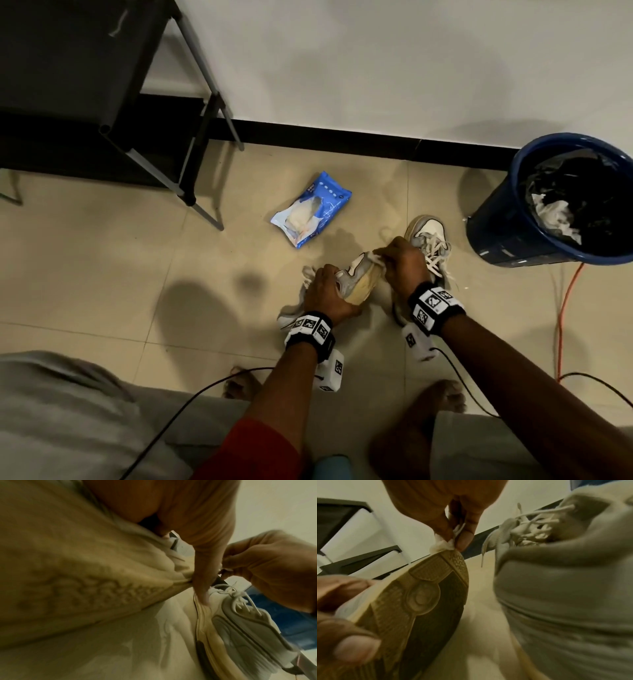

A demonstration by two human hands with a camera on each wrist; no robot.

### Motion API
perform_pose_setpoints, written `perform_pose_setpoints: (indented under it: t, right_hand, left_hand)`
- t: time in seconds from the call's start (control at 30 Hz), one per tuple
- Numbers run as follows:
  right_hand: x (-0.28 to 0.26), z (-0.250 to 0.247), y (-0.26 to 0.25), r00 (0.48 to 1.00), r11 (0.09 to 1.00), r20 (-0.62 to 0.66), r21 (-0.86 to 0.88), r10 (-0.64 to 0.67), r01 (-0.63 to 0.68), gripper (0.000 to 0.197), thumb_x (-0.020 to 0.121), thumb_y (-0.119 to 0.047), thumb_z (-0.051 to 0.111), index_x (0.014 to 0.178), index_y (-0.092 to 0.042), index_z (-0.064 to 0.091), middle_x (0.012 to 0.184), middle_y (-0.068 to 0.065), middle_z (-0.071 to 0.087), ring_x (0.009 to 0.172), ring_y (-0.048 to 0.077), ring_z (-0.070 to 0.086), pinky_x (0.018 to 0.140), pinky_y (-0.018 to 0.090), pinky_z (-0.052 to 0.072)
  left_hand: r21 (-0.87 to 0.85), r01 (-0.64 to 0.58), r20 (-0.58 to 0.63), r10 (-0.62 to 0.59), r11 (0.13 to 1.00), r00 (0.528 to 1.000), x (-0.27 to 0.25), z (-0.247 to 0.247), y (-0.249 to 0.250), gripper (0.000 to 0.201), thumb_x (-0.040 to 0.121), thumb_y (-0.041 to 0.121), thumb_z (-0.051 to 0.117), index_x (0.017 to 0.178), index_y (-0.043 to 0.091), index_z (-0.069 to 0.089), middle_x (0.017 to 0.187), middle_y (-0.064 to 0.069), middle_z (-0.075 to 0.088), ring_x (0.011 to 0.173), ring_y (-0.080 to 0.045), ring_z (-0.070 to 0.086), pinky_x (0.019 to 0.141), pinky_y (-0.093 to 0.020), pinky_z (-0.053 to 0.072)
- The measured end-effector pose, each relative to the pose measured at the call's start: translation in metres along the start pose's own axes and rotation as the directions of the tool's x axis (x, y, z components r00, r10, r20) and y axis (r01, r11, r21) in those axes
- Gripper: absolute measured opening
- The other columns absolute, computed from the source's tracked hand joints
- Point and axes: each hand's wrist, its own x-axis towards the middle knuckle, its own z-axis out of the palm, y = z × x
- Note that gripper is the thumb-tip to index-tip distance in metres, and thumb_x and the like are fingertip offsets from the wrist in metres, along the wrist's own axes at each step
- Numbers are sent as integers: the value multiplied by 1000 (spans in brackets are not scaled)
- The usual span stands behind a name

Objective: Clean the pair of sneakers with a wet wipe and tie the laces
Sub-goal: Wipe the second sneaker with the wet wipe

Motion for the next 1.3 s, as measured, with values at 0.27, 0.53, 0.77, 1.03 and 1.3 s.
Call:
perform_pose_setpoints:
  t: [0.27, 0.53, 0.77, 1.03, 1.3]
  right_hand:
    - [20, 13, -17, 999, 997, -10, -62, 41, -41, 24, 77, 2, 63, 97, -8, 73, 88, 15, 57, 82, 36, 58, 62, 36, 48]
    - [-67, -9, -32, 974, 972, -29, -78, -226, 223, 28, 72, 0, 63, 96, -11, 74, 80, 9, 59, 71, 30, 57, 55, 31, 47]
    - [-84, -17, -26, 983, 971, -41, -169, -178, 169, 25, 73, -10, 58, 93, -10, 74, 83, 10, 61, 73, 31, 59, 55, 32, 48]
    - [-90, -15, -36, 998, 988, -38, -151, -47, 41, 4, 70, -13, 69, 72, -9, 69, 73, 9, 54, 64, 28, 53, 53, 31, 44]
    - [-92, -7, -41, 998, 988, 34, -143, -60, 64, 8, 69, -9, 76, 69, -10, 68, 73, 7, 55, 63, 25, 53, 54, 26, 39]
  left_hand:
    - [-52, -79, 4, 79, 996, 997, 0, -15, -1, 68, 58, 46, 91, 105, 13, 55, 105, -4, 58, 93, -23, 55, 70, -29, 36]
    - [51, -241, -40, 244, 969, 969, -29, -8, 18, 36, 70, 24, 81, 98, 8, 65, 97, -14, 60, 88, -34, 59, 68, -29, 35]
    - [-33, -209, -91, 205, 977, 974, -48, 4, 23, 27, 65, 22, 85, 83, 10, 68, 84, -11, 64, 77, -29, 61, 64, -25, 34]
    - [-101, -184, -155, 167, 978, 974, -61, 13, 28, 20, 63, 15, 81, 76, 7, 68, 79, -15, 63, 73, -35, 61, 63, -28, 40]
    - [-84, -136, -130, 124, 987, 984, -68, 25, 37, 21, 64, 16, 84, 81, 11, 72, 88, -13, 67, 82, -33, 64, 71, -36, 51]
